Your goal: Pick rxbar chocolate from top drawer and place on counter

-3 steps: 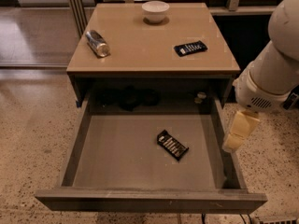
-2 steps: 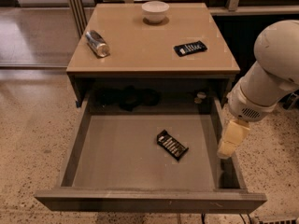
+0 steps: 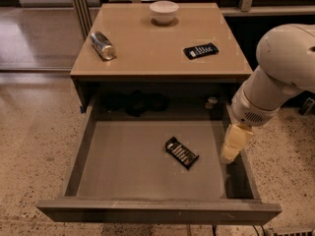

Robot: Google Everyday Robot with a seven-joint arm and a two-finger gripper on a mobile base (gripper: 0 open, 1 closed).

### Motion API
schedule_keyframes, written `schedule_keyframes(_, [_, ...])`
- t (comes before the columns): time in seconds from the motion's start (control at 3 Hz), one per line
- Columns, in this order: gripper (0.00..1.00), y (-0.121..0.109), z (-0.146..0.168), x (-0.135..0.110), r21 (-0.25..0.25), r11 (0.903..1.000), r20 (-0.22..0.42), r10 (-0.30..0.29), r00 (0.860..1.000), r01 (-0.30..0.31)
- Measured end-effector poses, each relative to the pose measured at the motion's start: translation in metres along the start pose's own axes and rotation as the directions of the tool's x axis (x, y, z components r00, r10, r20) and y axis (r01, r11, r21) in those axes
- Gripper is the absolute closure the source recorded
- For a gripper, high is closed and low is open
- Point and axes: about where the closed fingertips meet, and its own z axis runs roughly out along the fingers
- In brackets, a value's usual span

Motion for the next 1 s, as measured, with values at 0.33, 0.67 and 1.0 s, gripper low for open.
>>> schedule_keyframes(0.33, [0.0,-0.005,0.016,-0.027,-0.004,0.9999,0.035,-0.011,0.999,0.011])
schedule_keyframes(0.67, [0.0,-0.001,0.032,-0.056,-0.021,0.9987,0.069,-0.045,0.997,0.046])
schedule_keyframes(1.0, [0.0,0.013,0.046,-0.077,-0.012,0.9981,0.088,-0.058,0.994,0.06])
